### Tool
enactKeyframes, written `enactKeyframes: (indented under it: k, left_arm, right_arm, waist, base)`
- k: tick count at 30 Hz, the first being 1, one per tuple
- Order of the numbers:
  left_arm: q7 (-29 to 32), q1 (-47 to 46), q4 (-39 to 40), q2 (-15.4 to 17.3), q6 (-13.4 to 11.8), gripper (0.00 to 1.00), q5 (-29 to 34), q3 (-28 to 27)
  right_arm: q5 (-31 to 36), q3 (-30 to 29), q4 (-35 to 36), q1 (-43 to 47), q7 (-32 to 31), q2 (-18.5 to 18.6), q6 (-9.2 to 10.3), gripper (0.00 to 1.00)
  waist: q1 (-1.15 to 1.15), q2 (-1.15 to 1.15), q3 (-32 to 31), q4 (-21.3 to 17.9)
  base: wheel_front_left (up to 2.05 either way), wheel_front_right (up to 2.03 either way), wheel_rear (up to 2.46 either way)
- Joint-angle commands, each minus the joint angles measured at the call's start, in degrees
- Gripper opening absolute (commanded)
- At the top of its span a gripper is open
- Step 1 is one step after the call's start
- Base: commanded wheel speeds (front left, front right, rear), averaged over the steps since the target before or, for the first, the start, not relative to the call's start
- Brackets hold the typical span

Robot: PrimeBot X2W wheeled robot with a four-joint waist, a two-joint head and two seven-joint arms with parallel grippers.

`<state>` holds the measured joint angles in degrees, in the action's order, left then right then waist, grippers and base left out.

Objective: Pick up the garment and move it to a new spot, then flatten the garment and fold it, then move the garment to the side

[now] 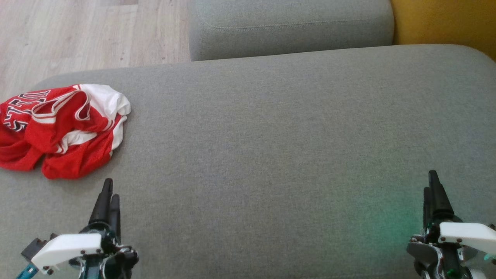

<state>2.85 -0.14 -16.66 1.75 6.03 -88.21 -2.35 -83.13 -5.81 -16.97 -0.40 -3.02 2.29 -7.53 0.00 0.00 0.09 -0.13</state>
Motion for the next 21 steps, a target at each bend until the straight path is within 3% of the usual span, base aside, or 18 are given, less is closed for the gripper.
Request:
enactKeyframes:
  k: [1, 21]
  left_arm:
    - [-0.6, -1.7, 2.5, 0.6, -0.2, 1.0, 1.6, 0.1]
    - [-3.9, -1.0, 3.3, 1.1, -2.7, 1.0, 20.4, 2.5]
  right_arm:
    - [2.2, 0.6, 2.6, -1.3, 0.6, 0.3, 0.01, 1.0]
    - [23.8, 3.4, 6.4, -1.0, 4.0, 1.0, 0.01, 1.0]
  waist:
    - [0.0, 0.0, 0.0, 0.0]
    - [0.0, 0.0, -0.2, -0.1]
  base:
    - [0.0, 0.0, 0.0]
    - [0.0, 0.0, 0.0]
